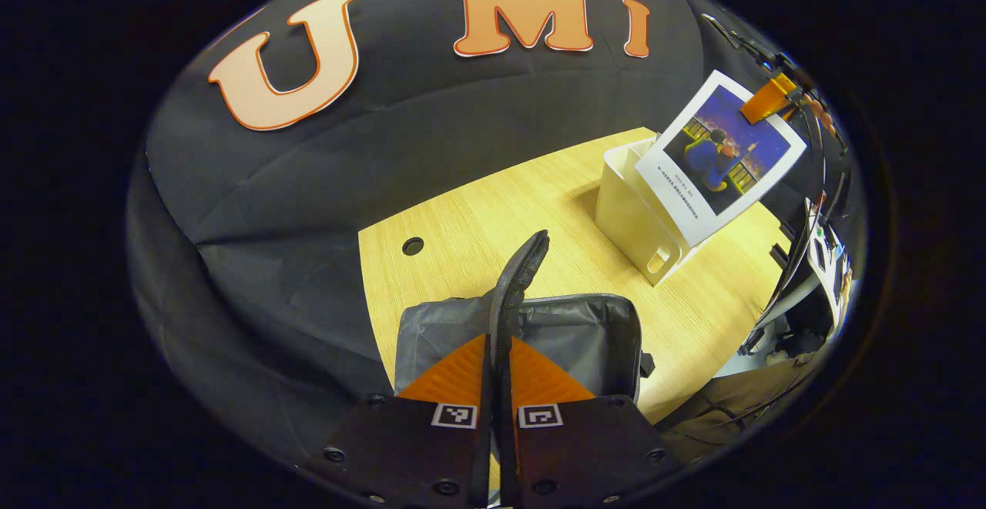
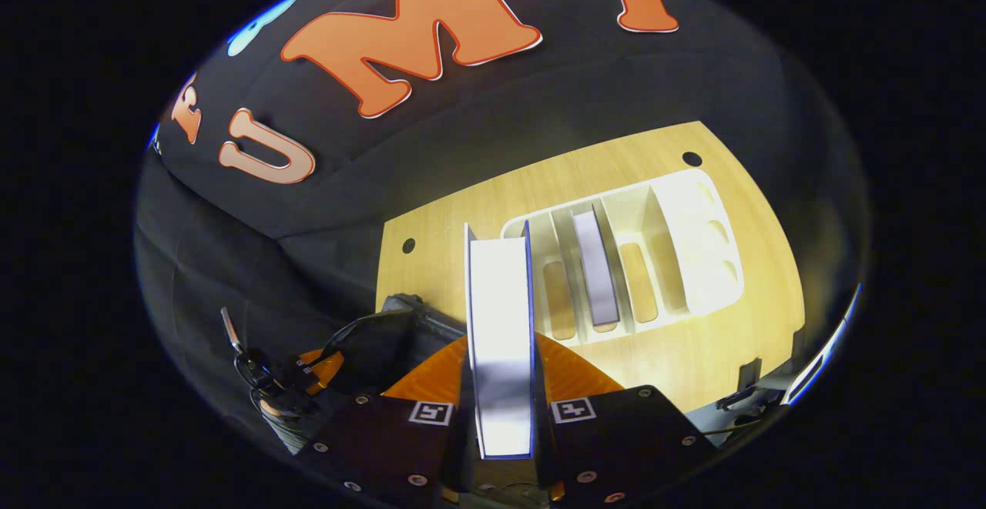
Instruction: Open the schoolbag, grab two books from the bookshelf and put them into the schoolbag.
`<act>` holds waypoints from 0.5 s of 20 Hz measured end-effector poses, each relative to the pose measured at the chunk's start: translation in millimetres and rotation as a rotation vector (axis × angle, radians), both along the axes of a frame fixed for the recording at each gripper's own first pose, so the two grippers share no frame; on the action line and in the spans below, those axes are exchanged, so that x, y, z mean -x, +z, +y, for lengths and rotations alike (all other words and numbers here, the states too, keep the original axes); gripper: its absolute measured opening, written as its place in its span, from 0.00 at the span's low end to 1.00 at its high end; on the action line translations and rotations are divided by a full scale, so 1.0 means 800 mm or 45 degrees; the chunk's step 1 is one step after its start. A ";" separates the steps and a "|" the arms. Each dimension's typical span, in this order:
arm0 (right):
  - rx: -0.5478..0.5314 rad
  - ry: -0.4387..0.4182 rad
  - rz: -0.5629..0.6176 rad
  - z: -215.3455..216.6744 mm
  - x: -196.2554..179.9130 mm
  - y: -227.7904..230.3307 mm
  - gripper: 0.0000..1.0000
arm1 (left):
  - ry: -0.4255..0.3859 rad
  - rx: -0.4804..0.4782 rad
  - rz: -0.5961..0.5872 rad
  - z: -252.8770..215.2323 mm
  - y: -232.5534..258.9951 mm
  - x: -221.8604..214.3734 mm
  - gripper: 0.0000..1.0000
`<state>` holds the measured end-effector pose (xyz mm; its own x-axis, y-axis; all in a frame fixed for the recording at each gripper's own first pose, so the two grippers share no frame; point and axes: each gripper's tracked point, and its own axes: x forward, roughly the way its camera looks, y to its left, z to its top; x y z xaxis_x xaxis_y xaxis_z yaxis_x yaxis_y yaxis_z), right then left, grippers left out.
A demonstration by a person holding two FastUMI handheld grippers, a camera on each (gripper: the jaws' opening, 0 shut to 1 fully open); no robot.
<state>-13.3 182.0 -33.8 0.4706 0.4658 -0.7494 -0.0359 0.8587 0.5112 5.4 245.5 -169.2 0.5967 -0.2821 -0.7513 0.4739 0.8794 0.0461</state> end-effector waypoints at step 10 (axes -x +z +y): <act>-0.166 0.093 -0.022 0.076 0.043 -0.026 0.31 | 0.074 0.001 -0.020 0.003 -0.007 0.001 0.05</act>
<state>-48.0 243.2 -55.0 0.4442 0.5923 -0.6723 -0.1060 0.7798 0.6170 4.7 247.6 -175.1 0.6239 -0.2467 -0.7415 0.4209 0.9056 0.0528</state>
